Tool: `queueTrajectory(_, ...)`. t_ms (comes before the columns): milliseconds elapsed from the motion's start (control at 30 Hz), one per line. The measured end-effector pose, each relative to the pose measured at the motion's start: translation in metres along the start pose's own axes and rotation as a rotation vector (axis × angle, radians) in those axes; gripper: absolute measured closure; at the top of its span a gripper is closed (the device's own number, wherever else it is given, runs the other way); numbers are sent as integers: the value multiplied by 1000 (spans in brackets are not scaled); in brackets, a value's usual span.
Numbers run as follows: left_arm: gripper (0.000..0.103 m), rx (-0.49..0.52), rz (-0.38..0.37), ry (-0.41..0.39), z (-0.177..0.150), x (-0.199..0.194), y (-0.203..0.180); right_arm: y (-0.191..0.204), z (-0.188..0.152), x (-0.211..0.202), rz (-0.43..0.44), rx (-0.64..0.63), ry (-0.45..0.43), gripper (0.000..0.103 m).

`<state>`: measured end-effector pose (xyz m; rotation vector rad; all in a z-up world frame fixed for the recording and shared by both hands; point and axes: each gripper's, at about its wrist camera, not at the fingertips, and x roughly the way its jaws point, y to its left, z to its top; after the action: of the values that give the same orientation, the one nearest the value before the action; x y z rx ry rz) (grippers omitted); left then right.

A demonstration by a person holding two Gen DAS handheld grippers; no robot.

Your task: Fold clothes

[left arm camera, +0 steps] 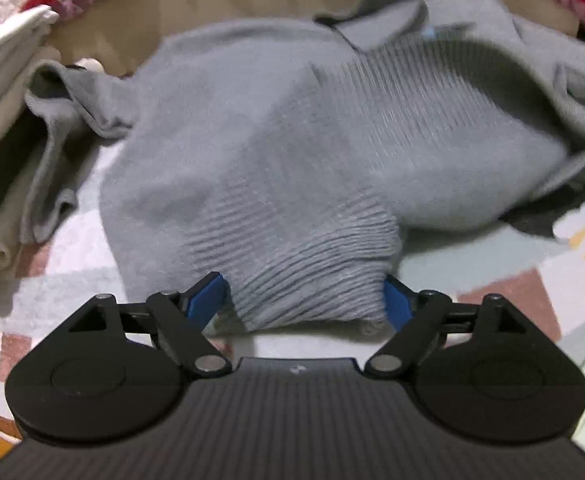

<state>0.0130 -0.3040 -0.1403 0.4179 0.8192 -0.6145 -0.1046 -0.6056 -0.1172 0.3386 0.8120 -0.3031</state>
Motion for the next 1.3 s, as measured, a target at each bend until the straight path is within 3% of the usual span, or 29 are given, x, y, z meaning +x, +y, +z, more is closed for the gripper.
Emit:
queueTrajectory(33,47,-13,-5,-23,1,-3,5,-2,1,-2,37,22,-2,81)
queueTrajectory(67,81,-21,-6,-35,3,-5,8,-1,2,-3,56,28,-7,77)
queueTrajectory(100,90,-30,-6,-46,4,-7,12,1,3,-6,66,21,-22,64)
queueTrajectory(167,90,-48,-7,-68,8,-12,18,13,3,-14,68,-42,-71,42)
queueTrajectory(200,91,-56,-7,-80,10,-14,22,20,2,-16,78,-72,-80,41)
queueTrajectory(433,92,-117,-10,-158,23,-28,45,36,-6,7,107,-138,47,41)
queueTrajectory(500,92,-135,-11,-181,27,-32,51,43,-12,13,0,-233,36,45)
queueTrajectory(533,92,-144,-11,-192,29,-34,55,49,-15,15,-75,-298,20,50)
queueTrajectory(567,92,-153,-13,-199,30,-35,57,55,-20,18,-174,-394,-16,83)
queueTrajectory(600,92,-162,-21,-180,27,-32,57,61,-23,21,-290,-512,-67,101)
queueTrajectory(633,92,-167,-36,-155,22,-30,55,58,-23,22,-324,-519,-82,103)
queueTrajectory(700,91,-175,-68,-104,11,-25,49,31,-13,14,-220,-306,-61,103)
queueTrajectory(733,90,-179,-83,-81,6,-23,46,18,-8,10,-167,-200,-50,103)
queueTrajectory(800,87,-175,-92,-71,-2,-25,42,-9,1,2,-63,13,-29,89)
queueTrajectory(833,86,-168,-90,-72,-4,-28,41,-15,2,-2,-15,73,-19,89)
queueTrajectory(900,86,-146,-80,-108,-7,-39,38,-7,-5,-10,67,66,-2,58)
queueTrajectory(933,85,-132,-72,-140,-8,-47,35,-4,-9,-14,109,63,6,52)
queueTrajectory(1033,84,-75,-75,-265,-14,-74,27,25,-15,-11,82,-83,0,41)
queueTrajectory(1067,75,-48,-93,-320,-17,-85,23,34,-17,-7,66,-126,4,41)
queueTrajectory(1100,56,-29,-119,-346,-19,-91,19,43,-18,0,59,-165,11,41)
queueTrajectory(1167,45,-1,-157,-329,-18,-89,11,55,-16,12,59,-229,17,40)
queueTrajectory(1233,45,18,-179,-292,-12,-79,4,67,-17,23,48,-309,24,39)
queueTrajectory(1300,44,25,-155,-233,1,-56,-2,72,-18,34,-15,-372,38,39)
